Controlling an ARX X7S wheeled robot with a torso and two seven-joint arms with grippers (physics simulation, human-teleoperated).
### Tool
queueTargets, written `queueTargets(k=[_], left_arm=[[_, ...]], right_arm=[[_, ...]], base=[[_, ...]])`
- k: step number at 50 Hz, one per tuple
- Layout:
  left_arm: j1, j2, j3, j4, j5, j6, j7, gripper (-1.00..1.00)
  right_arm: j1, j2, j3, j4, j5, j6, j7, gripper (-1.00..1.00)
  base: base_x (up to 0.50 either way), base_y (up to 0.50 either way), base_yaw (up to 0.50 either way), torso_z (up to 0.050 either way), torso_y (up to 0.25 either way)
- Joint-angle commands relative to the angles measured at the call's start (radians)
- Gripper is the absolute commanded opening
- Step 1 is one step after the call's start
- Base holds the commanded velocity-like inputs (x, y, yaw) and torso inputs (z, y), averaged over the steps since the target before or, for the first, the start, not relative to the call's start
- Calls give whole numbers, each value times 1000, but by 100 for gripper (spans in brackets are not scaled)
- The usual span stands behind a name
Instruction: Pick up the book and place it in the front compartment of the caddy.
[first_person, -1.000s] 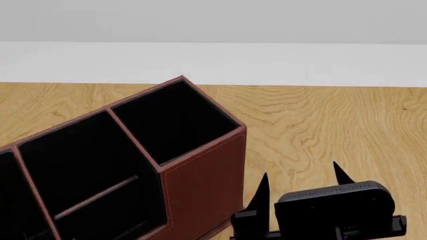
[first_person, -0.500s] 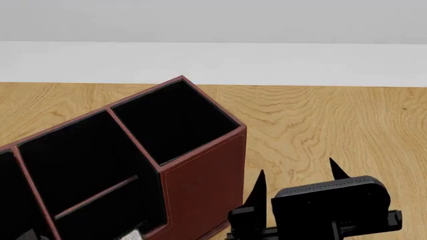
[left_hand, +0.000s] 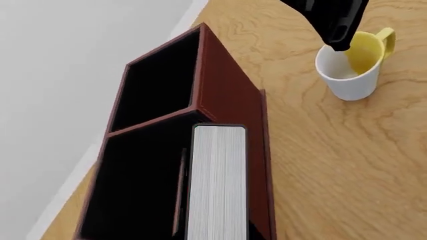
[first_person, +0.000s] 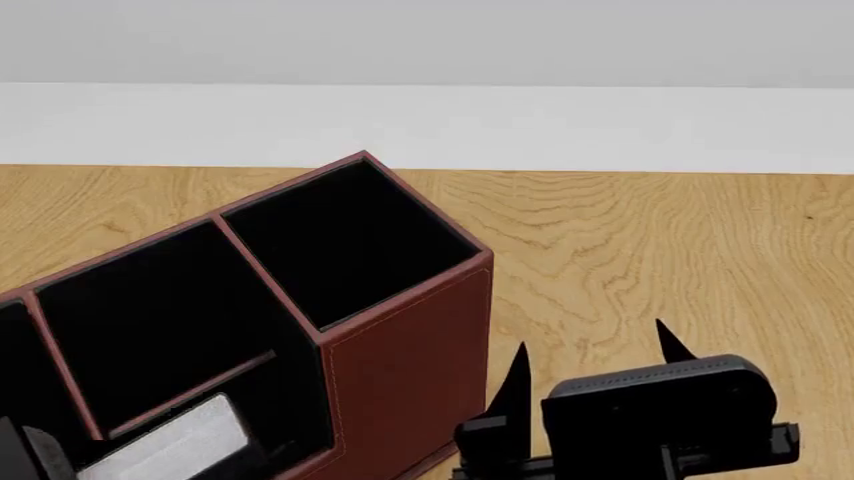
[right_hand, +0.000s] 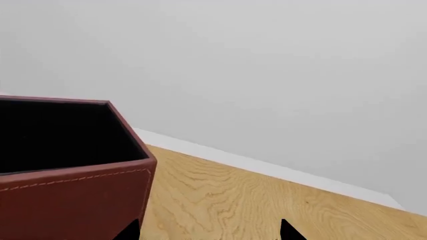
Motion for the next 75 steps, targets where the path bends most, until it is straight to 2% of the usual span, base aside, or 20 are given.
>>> queueTargets(k=[1,12,28,40,48,54,58,69,71,75], left_arm=[[-116,5,-14,-60,23,-71,6,-100],[-200,38,-37,-129,40,-138,69,-100],[-281,81,-62,-255,153,-273,208,-100],[-341,68,-27,-281,385,-278,464,-100],[-349,75,-45,-374,436,-265,627,-100],[-383,77,-63,-450,521,-269,797,-100],[-390,73,-61,-477,631,-265,918,-100],[-448,49,18,-503,850,-253,1193,-100],[-468,47,55,-497,920,-251,1235,-100],[-496,50,85,-526,968,-236,1291,-100]], right_arm=[[-6,1,-1,4,2,-7,4,100],[-9,3,1,11,5,-13,7,100],[-5,2,-2,17,9,-9,13,100],[10,3,-7,22,13,1,15,100],[17,3,-8,32,17,2,15,100],[20,3,-10,44,18,-7,15,100],[17,4,-12,51,18,-11,16,100],[12,5,-19,59,17,-15,23,100],[14,5,-23,59,16,-12,24,100],[16,6,-24,55,16,-8,27,100]], base=[[0,0,0,0,0],[0,0,0,0,1],[0,0,0,0,1],[0,0,0,0,1],[0,0,0,0,1],[0,0,0,0,2],[0,0,0,0,0],[0,0,0,2,2],[0,0,0,0,0],[0,0,0,0,3]])
